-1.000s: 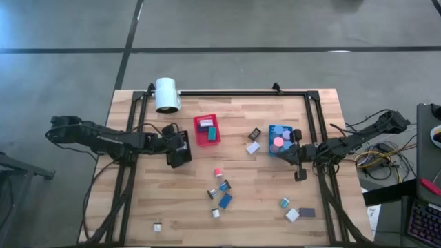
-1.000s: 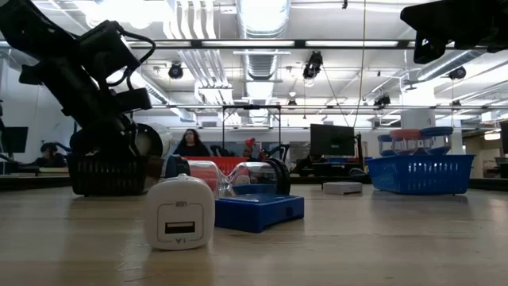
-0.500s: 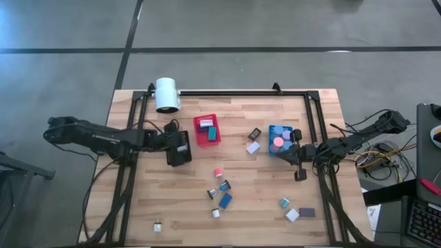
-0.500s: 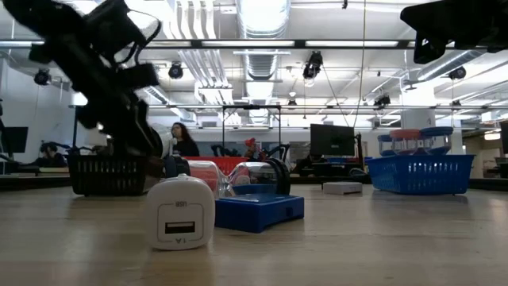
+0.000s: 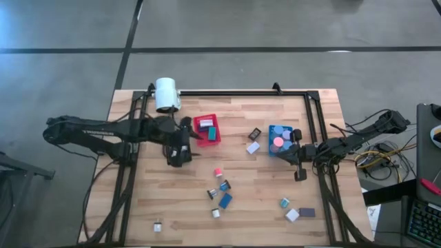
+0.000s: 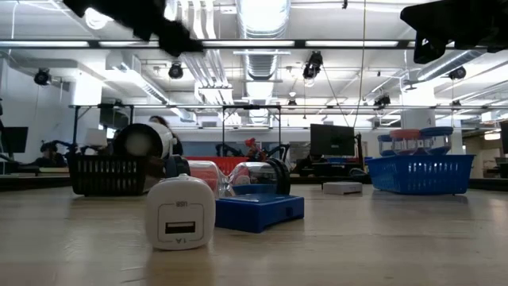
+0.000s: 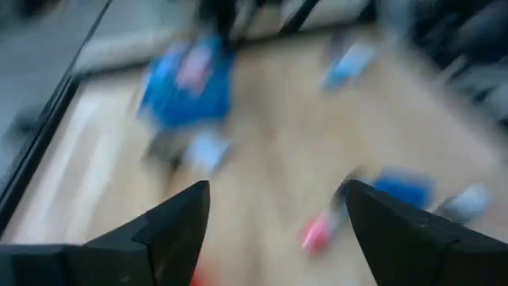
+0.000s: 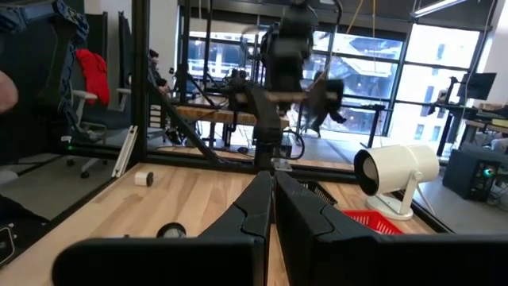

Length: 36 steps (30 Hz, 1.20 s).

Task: Pick & Place Office items
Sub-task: Put the white digital clock into the red bin

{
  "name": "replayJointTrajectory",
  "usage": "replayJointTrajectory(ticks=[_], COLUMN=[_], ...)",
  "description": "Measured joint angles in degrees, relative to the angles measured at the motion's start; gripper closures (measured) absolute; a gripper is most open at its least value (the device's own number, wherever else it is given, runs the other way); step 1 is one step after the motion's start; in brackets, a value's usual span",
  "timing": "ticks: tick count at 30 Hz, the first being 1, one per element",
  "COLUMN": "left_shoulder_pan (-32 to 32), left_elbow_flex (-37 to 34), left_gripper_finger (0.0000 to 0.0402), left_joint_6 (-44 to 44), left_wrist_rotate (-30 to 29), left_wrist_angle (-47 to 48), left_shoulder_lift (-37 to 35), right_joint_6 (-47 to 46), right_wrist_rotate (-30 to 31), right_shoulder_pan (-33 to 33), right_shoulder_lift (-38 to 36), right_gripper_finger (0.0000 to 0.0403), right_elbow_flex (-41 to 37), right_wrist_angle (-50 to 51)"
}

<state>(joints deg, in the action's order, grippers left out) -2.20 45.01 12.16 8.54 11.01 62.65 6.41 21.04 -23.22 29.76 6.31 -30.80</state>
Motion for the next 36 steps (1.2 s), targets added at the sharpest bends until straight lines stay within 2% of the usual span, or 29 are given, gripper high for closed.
replayJointTrajectory(ticks=[2, 5, 9, 12, 13, 19, 24, 30, 33, 36], left_shoulder_pan=[-0.5, -1.2, -1.7, -3.1, -3.9, -9.1, -10.0, -10.1, -10.1, -10.1], left_elbow_flex=[0.0, -0.2, -3.2, -8.5, -10.6, -26.1, -35.5, -42.7, -44.1, -44.7], left_gripper_finger=[0.0125, 0.018, 0.0289, 0.0372, 0.0386, 0.0395, 0.0397, 0.0398, 0.0397, 0.0397], left_joint_6=[0.1, 0.2, 1.0, 1.1, 0.4, -8.9, -10.8, -12.6, -12.0, -11.8], left_wrist_rotate=[5.3, 7.1, 7.5, 10.8, 12.3, 13.2, 12.8, 12.5, 12.4, 12.4], left_wrist_angle=[-4.8, -6.4, -8.9, -15.1, -17.8, -35.8, -43.4, -53.4, -53.9, -53.8], left_shoulder_lift=[-0.3, -0.3, -1.0, -3.6, -5.0, -14.0, -18.1, -20.1, -20.7, -20.7], right_joint_6=[0.0, 1.2, 1.6, 1.7, 1.8, 2.1, 2.7, 1.3, 1.2, 0.1], right_wrist_rotate=[0.0, 0.0, 0.0, 0.0, 0.0, 0.0, 0.3, 4.7, 6.5, 9.3], right_shoulder_pan=[0.0, 0.0, 0.0, 0.0, 0.0, 0.0, 0.0, 0.0, 0.0, 0.0], right_shoulder_lift=[0.0, 0.0, 0.0, 0.0, 0.0, 0.0, 0.1, 1.8, 4.2, 7.7], right_gripper_finger=[0.039, 0.039, 0.039, 0.039, 0.039, 0.039, 0.039, 0.039, 0.039, 0.039], right_elbow_flex=[0.0, 0.0, 0.0, 0.0, 0.0, 0.0, 0.0, 1.8, 6.4, 13.0], right_wrist_angle=[0.0, 0.0, 0.0, 0.0, 0.0, 0.0, -0.3, -2.0, 2.8, 12.2])
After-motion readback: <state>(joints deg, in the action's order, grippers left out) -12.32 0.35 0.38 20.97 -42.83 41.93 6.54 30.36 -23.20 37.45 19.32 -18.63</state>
